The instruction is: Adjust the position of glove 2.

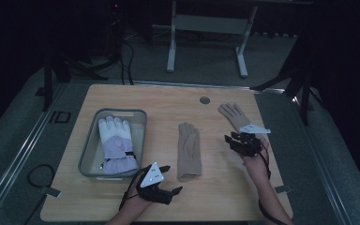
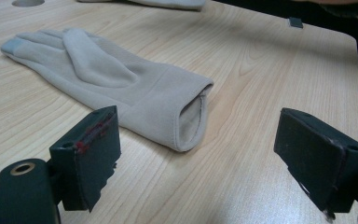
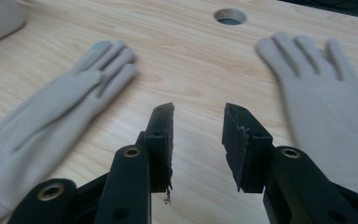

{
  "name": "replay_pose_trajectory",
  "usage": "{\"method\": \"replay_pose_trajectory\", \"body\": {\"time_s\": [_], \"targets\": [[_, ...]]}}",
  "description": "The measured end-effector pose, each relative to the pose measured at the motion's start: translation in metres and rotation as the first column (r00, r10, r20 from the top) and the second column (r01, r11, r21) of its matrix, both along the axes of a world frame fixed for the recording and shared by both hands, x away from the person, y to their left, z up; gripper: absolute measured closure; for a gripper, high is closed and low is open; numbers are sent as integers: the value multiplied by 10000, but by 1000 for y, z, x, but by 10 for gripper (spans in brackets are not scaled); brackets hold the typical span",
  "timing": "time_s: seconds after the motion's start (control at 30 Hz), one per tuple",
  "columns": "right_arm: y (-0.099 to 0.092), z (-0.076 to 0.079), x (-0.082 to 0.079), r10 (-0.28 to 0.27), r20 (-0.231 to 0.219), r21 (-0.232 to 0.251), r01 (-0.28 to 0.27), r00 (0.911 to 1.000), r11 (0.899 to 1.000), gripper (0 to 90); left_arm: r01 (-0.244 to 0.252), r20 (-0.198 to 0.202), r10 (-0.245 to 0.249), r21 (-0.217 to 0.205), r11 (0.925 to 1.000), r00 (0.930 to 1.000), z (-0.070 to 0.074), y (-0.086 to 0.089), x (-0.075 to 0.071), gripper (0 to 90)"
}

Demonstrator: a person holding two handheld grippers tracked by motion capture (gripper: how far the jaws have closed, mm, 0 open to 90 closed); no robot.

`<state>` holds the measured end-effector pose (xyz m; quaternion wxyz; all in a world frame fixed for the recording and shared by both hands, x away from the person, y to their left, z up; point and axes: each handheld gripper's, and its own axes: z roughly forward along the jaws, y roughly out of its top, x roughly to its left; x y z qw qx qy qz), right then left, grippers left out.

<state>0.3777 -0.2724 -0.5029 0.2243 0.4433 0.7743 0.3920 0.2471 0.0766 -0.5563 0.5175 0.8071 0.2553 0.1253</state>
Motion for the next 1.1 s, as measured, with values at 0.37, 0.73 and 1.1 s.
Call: {"method": "replay_pose_trajectory", "body": {"time_s": [0.37,0.73,1.1], "targets": [[-39,-1,27,-500,-17,-320,499,9987,9982,607,50,-37,-50,-21,10000,10000,0,0,0,143],[-69,-13,64,-1300,-521,-572,1270,9901,9903,609,174,-11,-173,52,9998,9998,-1,-1,0,143],[-78,-28,96,-1262,-945,-681,1200,9875,9904,606,305,-52,-305,4,9995,9995,-3,-1,1,143]]}}
